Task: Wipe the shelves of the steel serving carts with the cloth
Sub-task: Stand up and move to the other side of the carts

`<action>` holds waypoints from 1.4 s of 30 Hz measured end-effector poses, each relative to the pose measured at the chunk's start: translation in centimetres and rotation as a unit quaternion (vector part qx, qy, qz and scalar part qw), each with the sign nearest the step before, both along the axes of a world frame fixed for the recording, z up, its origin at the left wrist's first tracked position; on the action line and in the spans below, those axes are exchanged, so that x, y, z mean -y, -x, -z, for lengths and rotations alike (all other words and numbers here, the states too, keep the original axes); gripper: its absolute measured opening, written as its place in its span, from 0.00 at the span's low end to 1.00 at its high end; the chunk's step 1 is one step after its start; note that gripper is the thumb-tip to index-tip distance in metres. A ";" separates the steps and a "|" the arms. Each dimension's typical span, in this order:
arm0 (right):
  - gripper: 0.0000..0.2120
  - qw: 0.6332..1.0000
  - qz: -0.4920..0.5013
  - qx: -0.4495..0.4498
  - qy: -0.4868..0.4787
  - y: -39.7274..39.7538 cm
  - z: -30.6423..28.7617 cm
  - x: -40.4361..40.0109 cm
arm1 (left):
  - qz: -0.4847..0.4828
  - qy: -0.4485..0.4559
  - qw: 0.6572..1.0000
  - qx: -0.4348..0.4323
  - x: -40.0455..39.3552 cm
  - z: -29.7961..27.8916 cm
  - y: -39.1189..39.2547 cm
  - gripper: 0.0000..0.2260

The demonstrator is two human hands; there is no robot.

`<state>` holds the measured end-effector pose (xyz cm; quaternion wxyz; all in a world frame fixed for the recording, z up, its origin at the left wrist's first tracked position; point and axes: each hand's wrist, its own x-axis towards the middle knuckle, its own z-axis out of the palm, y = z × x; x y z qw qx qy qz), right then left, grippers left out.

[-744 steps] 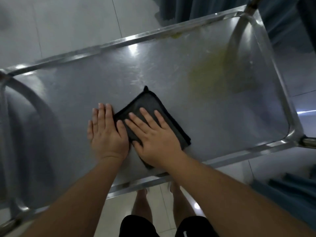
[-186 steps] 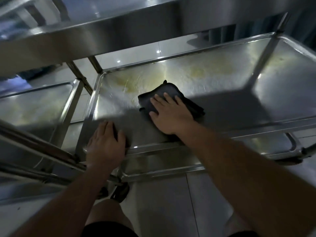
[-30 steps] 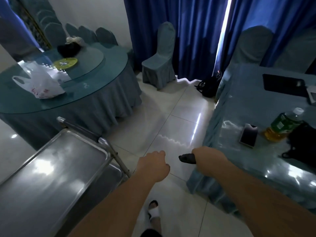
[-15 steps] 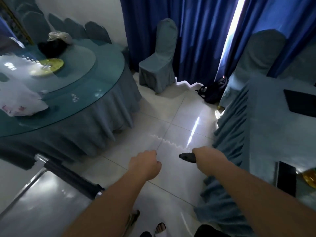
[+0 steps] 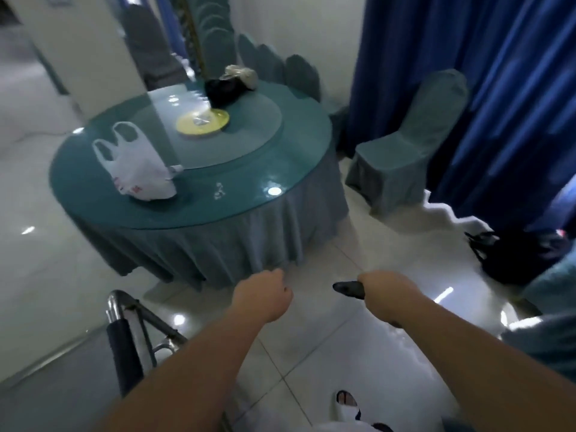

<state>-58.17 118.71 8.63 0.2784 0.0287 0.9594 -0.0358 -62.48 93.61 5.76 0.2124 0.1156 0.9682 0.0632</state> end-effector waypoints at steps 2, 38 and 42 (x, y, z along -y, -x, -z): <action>0.05 0.999 -0.034 -0.015 -0.006 4.7 0.1 -0.1 | -0.044 0.000 0.999 0.017 0.2 -0.4 2.4 0.18; 0.08 0.802 -0.591 0.078 0.030 49.1 3.8 57.4 | -0.654 -0.018 0.754 0.054 39.1 4.6 22.0 0.21; 0.08 0.717 -0.692 0.073 0.027 47.5 4.0 64.2 | -0.753 -0.051 0.653 0.059 39.0 4.5 19.3 0.20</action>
